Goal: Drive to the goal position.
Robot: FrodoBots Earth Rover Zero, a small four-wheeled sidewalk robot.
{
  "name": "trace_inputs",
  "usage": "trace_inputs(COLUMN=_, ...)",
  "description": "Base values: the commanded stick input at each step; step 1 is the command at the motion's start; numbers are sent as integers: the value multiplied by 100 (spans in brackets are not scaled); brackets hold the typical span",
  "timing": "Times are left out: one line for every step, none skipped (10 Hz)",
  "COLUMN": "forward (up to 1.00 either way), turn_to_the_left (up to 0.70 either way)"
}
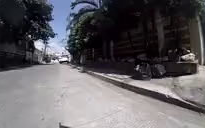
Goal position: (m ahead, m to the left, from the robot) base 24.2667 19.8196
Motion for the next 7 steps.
trace_inputs(forward=70, turn_to_the_left=0)
trace_inputs(forward=70, turn_to_the_left=0)
trace_inputs(forward=70, turn_to_the_left=0)
trace_inputs(forward=70, turn_to_the_left=0)
trace_inputs(forward=70, turn_to_the_left=0)
trace_inputs(forward=70, turn_to_the_left=18)
trace_inputs(forward=70, turn_to_the_left=35)
